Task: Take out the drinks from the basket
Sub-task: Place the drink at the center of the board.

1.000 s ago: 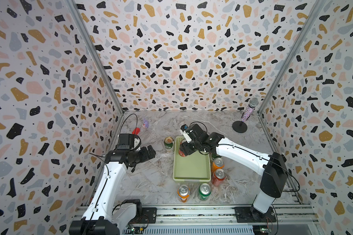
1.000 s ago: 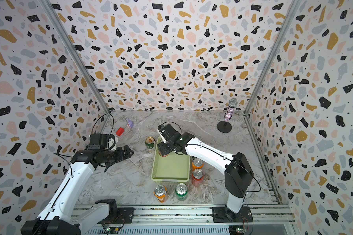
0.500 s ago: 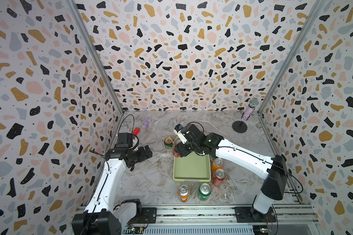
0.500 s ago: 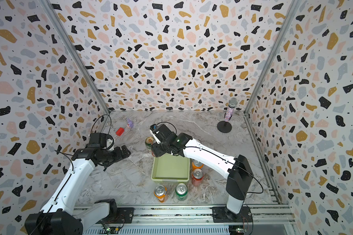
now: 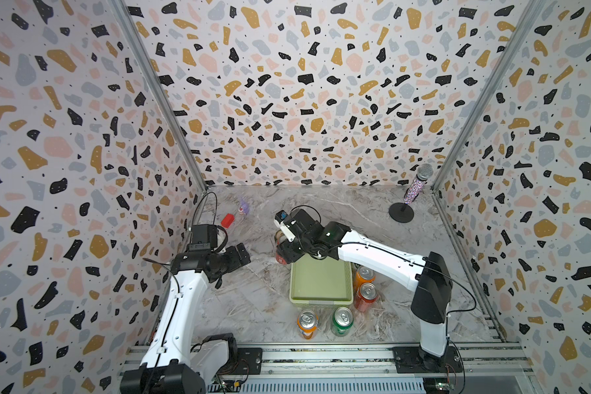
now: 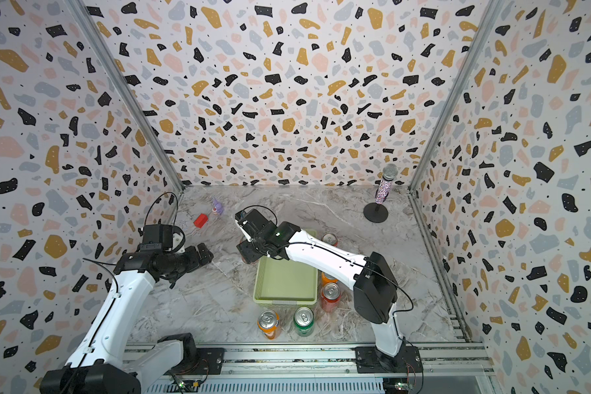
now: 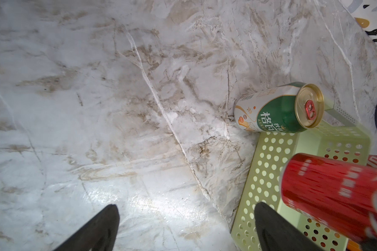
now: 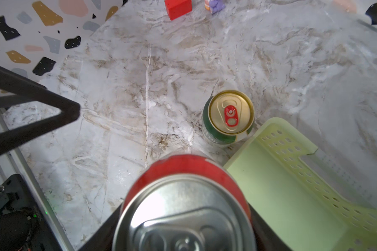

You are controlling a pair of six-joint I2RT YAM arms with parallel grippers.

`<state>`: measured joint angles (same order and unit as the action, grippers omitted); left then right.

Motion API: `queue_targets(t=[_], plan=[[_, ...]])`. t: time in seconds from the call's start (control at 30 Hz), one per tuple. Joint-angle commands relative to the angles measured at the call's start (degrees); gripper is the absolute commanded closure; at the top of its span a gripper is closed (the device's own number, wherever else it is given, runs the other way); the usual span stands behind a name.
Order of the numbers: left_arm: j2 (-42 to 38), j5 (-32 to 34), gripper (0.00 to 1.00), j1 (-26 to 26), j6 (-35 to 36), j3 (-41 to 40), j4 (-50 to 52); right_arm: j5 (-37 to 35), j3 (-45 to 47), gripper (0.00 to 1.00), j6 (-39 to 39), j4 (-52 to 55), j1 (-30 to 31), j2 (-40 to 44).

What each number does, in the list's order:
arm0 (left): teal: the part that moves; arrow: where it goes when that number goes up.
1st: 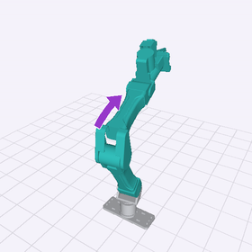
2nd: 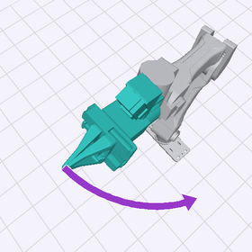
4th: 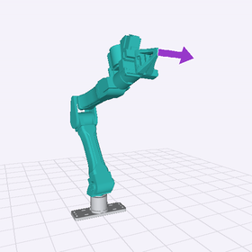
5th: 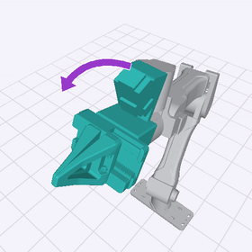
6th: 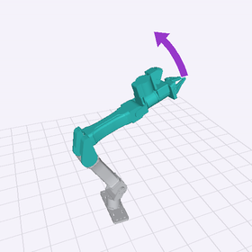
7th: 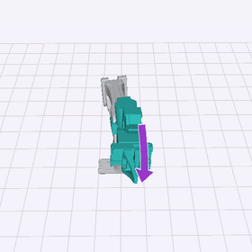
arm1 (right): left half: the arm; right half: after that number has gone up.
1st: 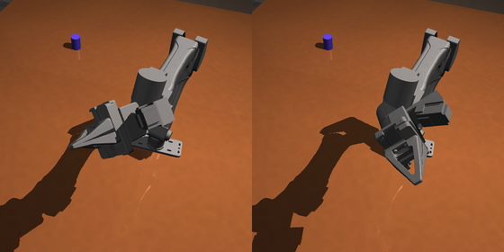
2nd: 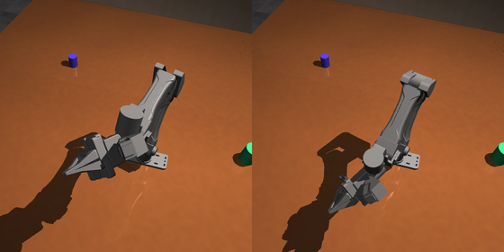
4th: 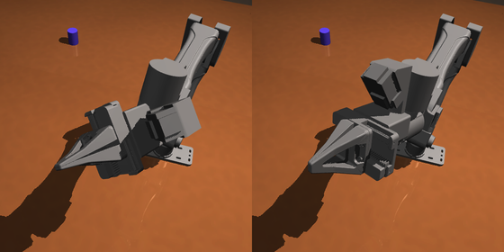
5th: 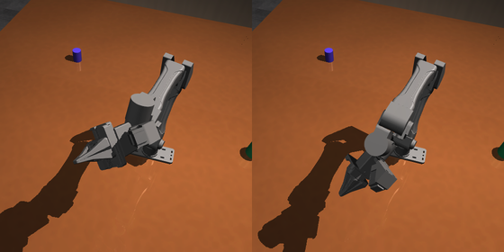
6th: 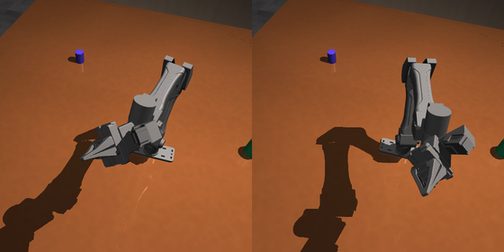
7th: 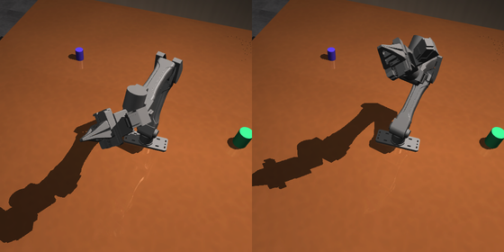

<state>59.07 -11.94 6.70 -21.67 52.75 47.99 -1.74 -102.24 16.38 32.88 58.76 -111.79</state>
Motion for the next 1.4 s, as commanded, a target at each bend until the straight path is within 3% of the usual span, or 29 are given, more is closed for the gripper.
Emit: queue_targets(t=[0.0,0.67,1.17,1.37], plan=[[-1.3,0.5,0.0,0.6,-0.3,1.0,0.1,-0.7,-3.4,0.78,0.0,-2.8,0.6,1.2],[-1.8,-1.9,0.0,1.1,-0.4,0.9,-0.2,-6.0,-0.5,0.77,2.5,-6.3,2.0,-5.3],[-2.4,-2.4,0.0,1.2,-0.4,0.5,-0.5,-6.9,3.2,0.67,4.7,-10.3,4.7,-6.9],[-2.7,-2.3,0.0,1.3,-0.5,0.5,-0.5,-7.1,4.0,0.58,4.8,-10.6,5.0,-7.9]])
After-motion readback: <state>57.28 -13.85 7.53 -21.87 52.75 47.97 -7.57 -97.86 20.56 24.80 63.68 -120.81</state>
